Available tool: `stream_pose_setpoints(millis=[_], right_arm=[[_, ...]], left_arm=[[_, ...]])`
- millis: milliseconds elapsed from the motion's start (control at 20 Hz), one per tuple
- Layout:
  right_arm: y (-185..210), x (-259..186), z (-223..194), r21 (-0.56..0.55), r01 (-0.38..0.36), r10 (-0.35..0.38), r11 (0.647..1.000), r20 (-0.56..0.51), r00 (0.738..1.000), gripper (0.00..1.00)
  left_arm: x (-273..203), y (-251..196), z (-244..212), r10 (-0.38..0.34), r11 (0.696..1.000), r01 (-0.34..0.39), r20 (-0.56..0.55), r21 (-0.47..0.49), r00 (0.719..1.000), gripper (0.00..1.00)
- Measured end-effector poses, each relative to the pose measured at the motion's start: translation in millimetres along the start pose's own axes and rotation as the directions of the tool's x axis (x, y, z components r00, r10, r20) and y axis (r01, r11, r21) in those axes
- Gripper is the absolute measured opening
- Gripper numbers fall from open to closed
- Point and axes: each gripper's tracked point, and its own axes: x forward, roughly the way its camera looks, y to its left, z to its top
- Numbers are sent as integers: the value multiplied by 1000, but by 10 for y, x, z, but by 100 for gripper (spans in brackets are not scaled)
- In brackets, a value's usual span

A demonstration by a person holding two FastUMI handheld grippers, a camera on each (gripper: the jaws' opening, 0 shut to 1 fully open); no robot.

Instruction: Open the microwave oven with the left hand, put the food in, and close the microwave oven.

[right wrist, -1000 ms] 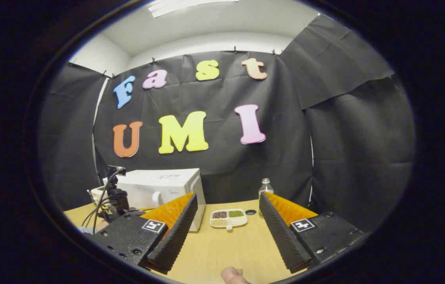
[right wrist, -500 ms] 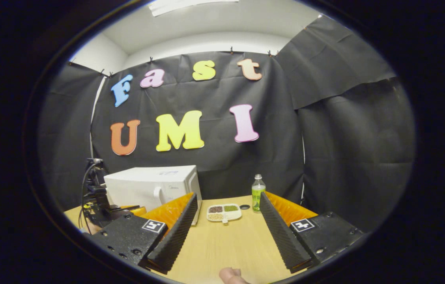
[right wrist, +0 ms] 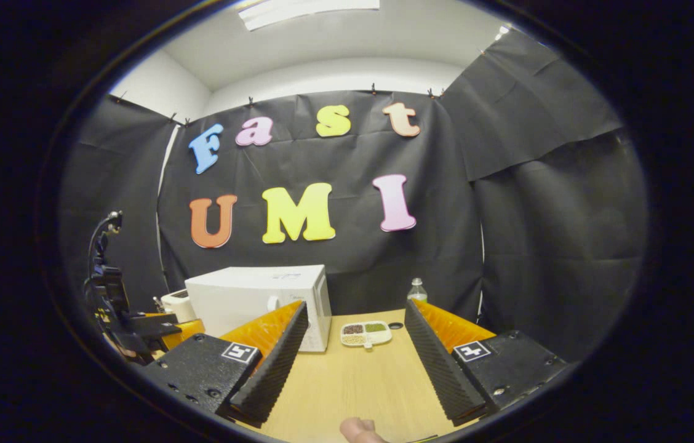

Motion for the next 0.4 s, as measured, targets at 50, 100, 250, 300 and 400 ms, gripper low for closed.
stream_pose_setpoints(millis=[50, 100, 250, 300, 400], right_arm=[[29, -68, 26, -6, 2, -2, 1000, 3, 1000, 91], [54, -136, 67, -10, 4, -4, 1000, 6, 1000, 91], [139, -335, 246, -22, 8, -8, 1000, 19, 1000, 100], [175, -403, 321, -28, 6, -6, 1000, 27, 1000, 100], [238, -546, 491, -39, 1, 1, 999, 50, 999, 100]], left_arm=[[-124, 52, 61, 25, 1000, -25, -2, 18, 1000, 82], [-248, 91, 142, 43, 999, -43, 4, 33, 999, 95], [-673, 79, 495, 50, 996, -53, 55, 66, 997, 95], [-817, 82, 615, 55, 995, -61, 73, 76, 996, 95], [-1069, 51, 848, 59, 994, -68, 106, 88, 993, 83]])
